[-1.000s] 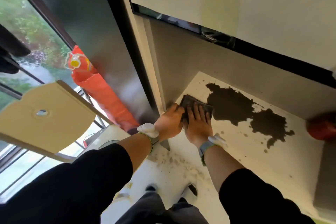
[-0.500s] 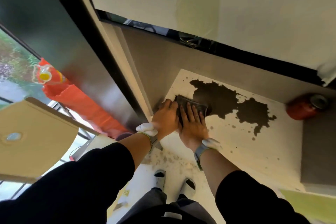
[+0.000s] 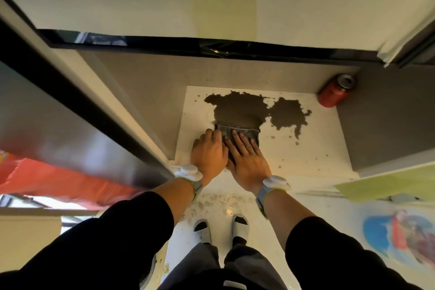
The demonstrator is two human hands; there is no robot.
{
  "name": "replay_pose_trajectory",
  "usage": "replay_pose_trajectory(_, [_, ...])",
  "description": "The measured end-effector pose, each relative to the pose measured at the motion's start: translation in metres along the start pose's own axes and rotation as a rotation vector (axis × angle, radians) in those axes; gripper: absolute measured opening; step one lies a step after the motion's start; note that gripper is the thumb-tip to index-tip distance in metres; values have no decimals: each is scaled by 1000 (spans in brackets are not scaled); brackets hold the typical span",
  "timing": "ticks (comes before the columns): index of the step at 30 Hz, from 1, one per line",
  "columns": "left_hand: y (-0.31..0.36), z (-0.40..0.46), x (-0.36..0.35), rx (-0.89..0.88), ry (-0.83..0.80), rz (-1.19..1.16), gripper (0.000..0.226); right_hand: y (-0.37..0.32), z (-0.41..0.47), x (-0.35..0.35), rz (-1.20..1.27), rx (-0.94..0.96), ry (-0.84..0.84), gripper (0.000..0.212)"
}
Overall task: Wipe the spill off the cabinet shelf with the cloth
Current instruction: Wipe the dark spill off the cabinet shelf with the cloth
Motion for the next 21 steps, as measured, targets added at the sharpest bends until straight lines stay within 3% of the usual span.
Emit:
replay_pose_trajectory(7, [15,2,-10,-89,-31,12,20,31,-9,20,52,-99,-30,64])
replay_pose_trajectory(10, [14,3,-11,-69,-40,-15,21,9,1,27,196,-238,18,62])
replay_pose_trajectory(13, [11,4,-9,-45,-34,-4,18,-3,9,14,251,-380,-1,73])
replay_pose_trajectory(21, [29,9,-10,-14,-12,59,19,40,-8,0,136,-265,51,65])
Point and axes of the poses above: each hand's wrist, its own z-axis towards the middle knuckle, its own x-axis out of the back of the hand, y = z × x, the point moved 5 cm from there along z, towards the middle knuckle, and after that the axes turned 7 degrees about -x, right-handed, at the moved point
